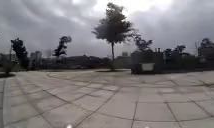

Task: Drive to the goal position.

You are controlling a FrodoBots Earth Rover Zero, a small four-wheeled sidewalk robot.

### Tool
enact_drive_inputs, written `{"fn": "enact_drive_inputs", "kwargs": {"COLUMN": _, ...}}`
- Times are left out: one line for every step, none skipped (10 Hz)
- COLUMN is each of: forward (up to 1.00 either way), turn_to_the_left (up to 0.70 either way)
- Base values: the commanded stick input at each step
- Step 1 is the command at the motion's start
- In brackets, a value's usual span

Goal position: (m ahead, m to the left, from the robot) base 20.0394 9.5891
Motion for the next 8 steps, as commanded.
{"fn": "enact_drive_inputs", "kwargs": {"forward": 0.70, "turn_to_the_left": 0.00}}
{"fn": "enact_drive_inputs", "kwargs": {"forward": 0.70, "turn_to_the_left": 0.00}}
{"fn": "enact_drive_inputs", "kwargs": {"forward": 0.70, "turn_to_the_left": 0.00}}
{"fn": "enact_drive_inputs", "kwargs": {"forward": 0.70, "turn_to_the_left": 0.00}}
{"fn": "enact_drive_inputs", "kwargs": {"forward": 0.70, "turn_to_the_left": 0.00}}
{"fn": "enact_drive_inputs", "kwargs": {"forward": 0.70, "turn_to_the_left": 0.00}}
{"fn": "enact_drive_inputs", "kwargs": {"forward": 0.70, "turn_to_the_left": 0.00}}
{"fn": "enact_drive_inputs", "kwargs": {"forward": 0.70, "turn_to_the_left": 0.00}}
